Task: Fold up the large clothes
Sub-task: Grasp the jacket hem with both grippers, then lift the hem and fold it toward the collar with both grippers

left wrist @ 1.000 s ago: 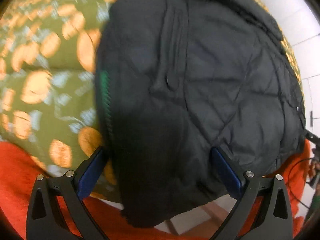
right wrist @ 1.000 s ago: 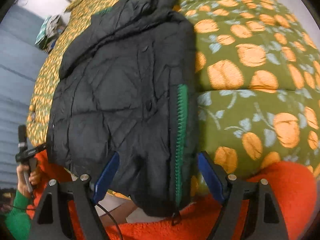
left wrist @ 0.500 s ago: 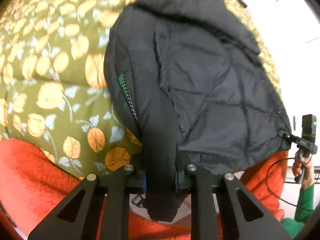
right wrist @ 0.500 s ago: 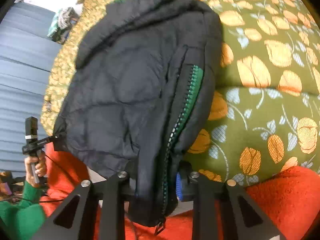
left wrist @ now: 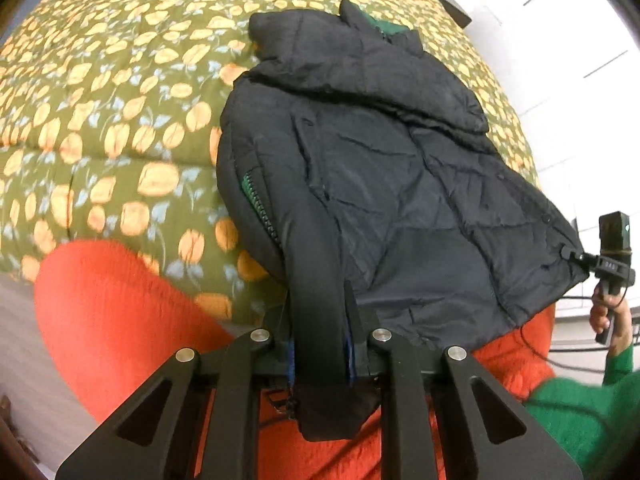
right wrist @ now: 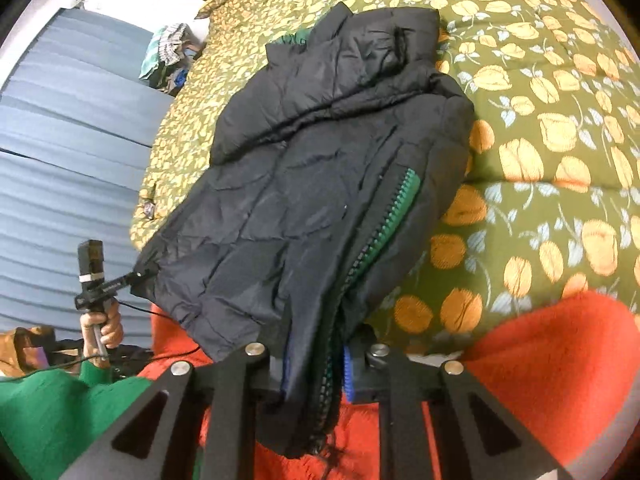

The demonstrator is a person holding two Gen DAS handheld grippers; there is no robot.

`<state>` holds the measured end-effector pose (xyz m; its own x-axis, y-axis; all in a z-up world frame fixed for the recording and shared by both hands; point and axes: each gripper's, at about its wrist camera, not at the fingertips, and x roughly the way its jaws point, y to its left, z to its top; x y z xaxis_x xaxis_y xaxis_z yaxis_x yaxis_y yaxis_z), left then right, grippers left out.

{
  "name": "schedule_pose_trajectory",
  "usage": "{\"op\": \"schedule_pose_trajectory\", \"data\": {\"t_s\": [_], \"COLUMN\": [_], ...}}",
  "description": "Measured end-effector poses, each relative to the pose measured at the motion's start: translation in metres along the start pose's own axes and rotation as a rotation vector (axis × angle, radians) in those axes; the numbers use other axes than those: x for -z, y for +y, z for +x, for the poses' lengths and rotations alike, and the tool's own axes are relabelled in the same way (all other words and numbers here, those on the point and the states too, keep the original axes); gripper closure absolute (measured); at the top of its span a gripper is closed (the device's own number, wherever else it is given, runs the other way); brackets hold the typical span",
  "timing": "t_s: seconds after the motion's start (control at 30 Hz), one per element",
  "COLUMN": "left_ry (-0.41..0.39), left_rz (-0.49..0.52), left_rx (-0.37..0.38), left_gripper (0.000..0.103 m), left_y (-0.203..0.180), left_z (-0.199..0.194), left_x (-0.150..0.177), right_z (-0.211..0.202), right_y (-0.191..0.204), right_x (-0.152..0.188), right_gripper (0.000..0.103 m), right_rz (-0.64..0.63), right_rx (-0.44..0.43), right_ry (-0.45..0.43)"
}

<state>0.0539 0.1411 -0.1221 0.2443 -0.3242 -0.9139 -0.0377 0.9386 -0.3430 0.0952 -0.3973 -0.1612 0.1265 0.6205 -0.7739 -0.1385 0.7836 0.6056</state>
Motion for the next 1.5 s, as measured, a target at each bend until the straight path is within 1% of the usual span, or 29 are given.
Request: {"op": "schedule_pose_trajectory", "data": {"t_s": [0.13,0.27,0.33,0.4,0.5,0.6,0.63,0.67,0.7,0.73,0.77,0.83,0.87,0.9,0.93,0.97,1.0,1.03,1.07,1.1,1.13,1.17,1.2,1.27,1.33,1.4,1.43,1.47,1.5], "left_ry": [0.017,0.001,-0.054,-0.116,-0.197,-0.245,-0.252,-0.255,-0.263,-0.273,-0.271,-0.275,-0.268,-0.253,-0.247,-0.239,-0.236,-0.235,-0.227,-0.216,-0.216,-0.222,-0.228,-0.232,-0.229,-0.213,-0.193,-0.176,-0.149], "left_rz": [-0.008,-0.044,-0.048,-0.035,0.000,0.013,0.001,0.000,-0.005,-0.026,-0.027,-0.047,-0.059,-0.079,-0.096,-0.115,-0.140,-0.160,-0.185,-0.203,-0.213,-0.214,-0.206,-0.184,-0.143,-0.111,-0.095,-0.084,-0.068], "left_rx": [-0.003,0.033,0.063,0.076,0.095,0.118,0.122,0.125,0.123,0.110,0.102,0.081,0.080,0.086,0.094,0.103,0.116,0.140,0.191,0.241,0.272,0.287,0.276,0.208,0.058,-0.083,-0.132,-0.163,-0.212], "left_gripper": [0.087,0.088,0.089,0.089,0.089,0.089,0.089,0.089,0.088,0.088,0.087,0.082,0.071,0.064,0.048,0.028,0.019,0.017,0.014,0.010,0.009,0.006,0.005,0.005,0.005,0.005,0.005,0.005,0.006], "left_y": [-0.002,-0.004,-0.007,-0.013,-0.018,-0.017,-0.013,-0.011,-0.008,-0.005,-0.004,0.002,0.005,0.009,0.012,0.017,0.021,0.025,0.030,0.034,0.037,0.039,0.040,0.042,0.042,0.043,0.043,0.044,0.044], "left_z": [-0.015,-0.058,-0.093,-0.116,-0.124,-0.103,-0.088,-0.076,-0.066,-0.049,-0.038,-0.008,0.001,0.016,0.025,0.032,0.037,0.038,0.040,0.040,0.040,0.038,0.038,0.045,0.062,0.087,0.102,0.112,0.129], "left_x": [0.023,0.035,0.027,0.010,-0.028,-0.083,-0.109,-0.127,-0.141,-0.162,-0.173,-0.199,-0.206,-0.217,-0.223,-0.228,-0.231,-0.233,-0.236,-0.238,-0.240,-0.241,-0.242,-0.243,-0.246,-0.250,-0.252,-0.254,-0.256], "right_z": [-0.008,-0.031,-0.050,-0.067,-0.079,-0.071,-0.067,-0.057,-0.049,-0.042,-0.028,-0.010,0.001,0.011,0.019,0.032,0.043,0.051,0.059,0.062,0.064,0.064,0.061,0.055,0.054,0.061,0.069,0.080,0.092], "right_y": [0.002,0.009,0.017,0.025,0.030,0.016,0.014,0.005,-0.004,-0.010,-0.019,-0.034,-0.043,-0.052,-0.057,-0.069,-0.079,-0.085,-0.092,-0.096,-0.098,-0.100,-0.100,-0.094,-0.082,-0.068,-0.062,-0.060,-0.060], "right_x": [0.019,0.039,0.042,0.037,0.007,-0.047,-0.060,-0.084,-0.104,-0.115,-0.136,-0.160,-0.170,-0.179,-0.184,-0.190,-0.195,-0.196,-0.197,-0.196,-0.195,-0.197,-0.198,-0.201,-0.213,-0.227,-0.233,-0.239,-0.245], "right_gripper": [0.085,0.085,0.085,0.086,0.086,0.086,0.086,0.086,0.086,0.086,0.086,0.086,0.084,0.083,0.082,0.079,0.070,0.057,0.049,0.030,0.012,0.008,0.008,0.008,0.008,0.008,0.008,0.008,0.008], "right_rz": [0.032,0.108,0.137,0.145,0.117,0.108,0.119,0.136,0.151,0.165,0.179,0.208,0.232,0.252,0.273,0.324,0.364,0.393,0.428,0.451,0.466,0.473,0.471,0.431,0.336,0.207,0.157,0.122,0.105], "right_rx": [-0.023,-0.092,-0.144,-0.196,-0.233,-0.268,-0.275,-0.302,-0.316,-0.316,-0.325,-0.319,-0.316,-0.326,-0.324,-0.317,-0.334,-0.357,-0.389,-0.415,-0.445,-0.461,-0.463,-0.429,-0.292,-0.059,0.059,0.150,0.211], "right_ry": [0.015,0.015,-0.013,-0.057,-0.121,-0.182,-0.193,-0.199,-0.214,-0.225,-0.221,-0.239,-0.245,-0.245,-0.249,-0.244,-0.229,-0.223,-0.227,-0.241,-0.259,-0.279,-0.301,-0.322,-0.323,-0.306,-0.287,-0.258,-0.218]}}
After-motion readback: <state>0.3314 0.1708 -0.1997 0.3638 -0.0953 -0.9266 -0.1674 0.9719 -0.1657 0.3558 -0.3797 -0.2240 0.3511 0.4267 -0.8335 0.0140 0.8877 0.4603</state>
